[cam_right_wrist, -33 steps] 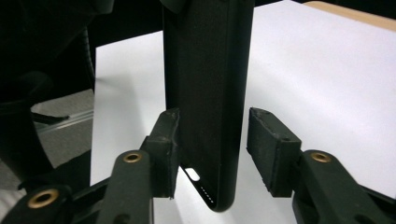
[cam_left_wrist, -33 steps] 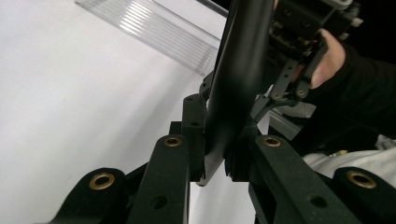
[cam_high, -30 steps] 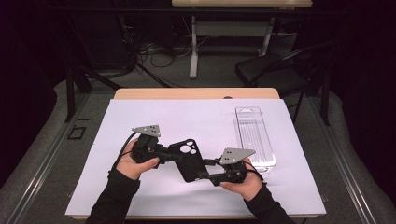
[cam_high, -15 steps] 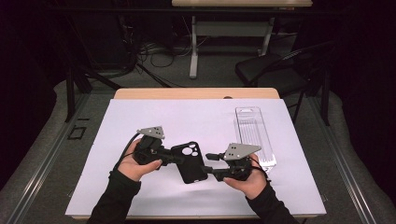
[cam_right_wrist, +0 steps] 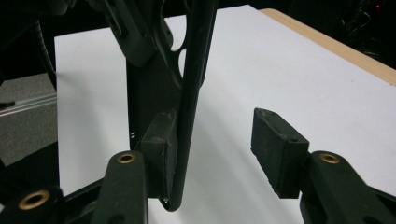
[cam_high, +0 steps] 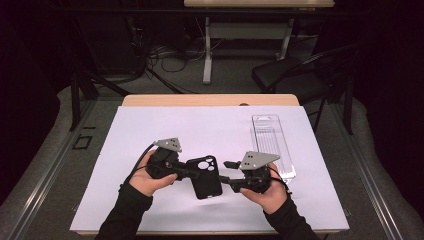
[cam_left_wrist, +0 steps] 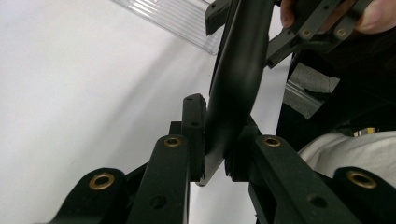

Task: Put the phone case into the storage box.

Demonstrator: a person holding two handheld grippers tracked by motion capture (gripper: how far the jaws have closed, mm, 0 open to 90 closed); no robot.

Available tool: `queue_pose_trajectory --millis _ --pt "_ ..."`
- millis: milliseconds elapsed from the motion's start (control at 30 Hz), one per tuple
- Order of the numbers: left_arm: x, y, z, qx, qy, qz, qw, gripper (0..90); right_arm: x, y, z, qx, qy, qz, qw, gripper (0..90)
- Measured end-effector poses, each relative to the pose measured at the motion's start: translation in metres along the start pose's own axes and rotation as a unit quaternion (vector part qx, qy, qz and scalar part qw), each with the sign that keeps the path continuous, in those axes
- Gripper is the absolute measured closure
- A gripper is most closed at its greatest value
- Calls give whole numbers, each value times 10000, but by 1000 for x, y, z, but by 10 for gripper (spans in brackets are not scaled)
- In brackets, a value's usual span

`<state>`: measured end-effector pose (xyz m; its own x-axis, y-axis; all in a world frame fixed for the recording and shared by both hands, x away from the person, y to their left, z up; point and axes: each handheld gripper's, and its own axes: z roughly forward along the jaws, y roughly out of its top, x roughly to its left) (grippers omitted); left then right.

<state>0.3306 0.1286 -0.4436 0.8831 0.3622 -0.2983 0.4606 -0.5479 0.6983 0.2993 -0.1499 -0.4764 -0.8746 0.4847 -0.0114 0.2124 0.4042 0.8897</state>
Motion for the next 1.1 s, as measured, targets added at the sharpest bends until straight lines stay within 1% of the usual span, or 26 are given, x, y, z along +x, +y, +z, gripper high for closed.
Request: queue_pose_trajectory --millis 67,133,200,233,300,400,433,467,500,533,567,633,700,733,800,933,1033,1100 --pt "-1 1 0 38 40 8 10000 813 0 2 -1 -19 -53 -17 10000 521" --pt "-1 3 0 63 74 14 10000 813 1 4 -1 -26 -54 -25 10000 521" --pt "-2 5 1 61 108 18 9999 813 2 7 -2 -29 -27 -80 10000 521" --pt "-2 6 1 47 96 21 9999 813 2 9 -3 -36 12 -76 10000 519" --pt "-2 8 1 79 167 24 9998 813 3 13 -5 -37 58 -59 10000 509" --pt "-1 9 2 99 191 8 9998 813 4 19 -8 -40 -2 -104 9999 507" --pt "-1 10 3 63 141 -5 9999 813 4 21 -9 -38 -33 -116 9999 506" --pt "0 11 3 104 192 2 9998 814 3 22 -10 -55 -70 -137 9999 501" --pt "0 12 3 91 207 -11 9997 813 3 24 -11 -68 -93 -112 9999 496" --pt "0 13 4 70 169 -11 9998 813 2 25 -11 -77 -123 -100 9998 494" --pt "0 14 4 70 199 -16 9998 813 2 27 -11 -92 -151 -84 9998 493" --pt "-1 16 6 57 173 -12 9998 813 1 29 -12 -118 -208 -94 9997 490" --pt "-2 19 7 54 224 12 9997 813 0 32 -12 -124 -259 -89 9995 490" --pt "-3 20 7 101 289 42 9995 813 -1 34 -13 -125 -280 -105 9995 494" --pt "-4 22 8 84 261 28 9996 813 -2 37 -13 -106 -319 -116 9994 507" --pt "-4 23 10 86 305 23 9995 813 -2 42 -13 -80 -368 -201 9991 524" --pt "-5 23 11 101 311 30 9995 813 -1 43 -13 -30 -395 -285 9988 540" --pt "-5 23 11 113 301 33 9995 813 -1 42 -13 -18 -401 -271 9988 550"
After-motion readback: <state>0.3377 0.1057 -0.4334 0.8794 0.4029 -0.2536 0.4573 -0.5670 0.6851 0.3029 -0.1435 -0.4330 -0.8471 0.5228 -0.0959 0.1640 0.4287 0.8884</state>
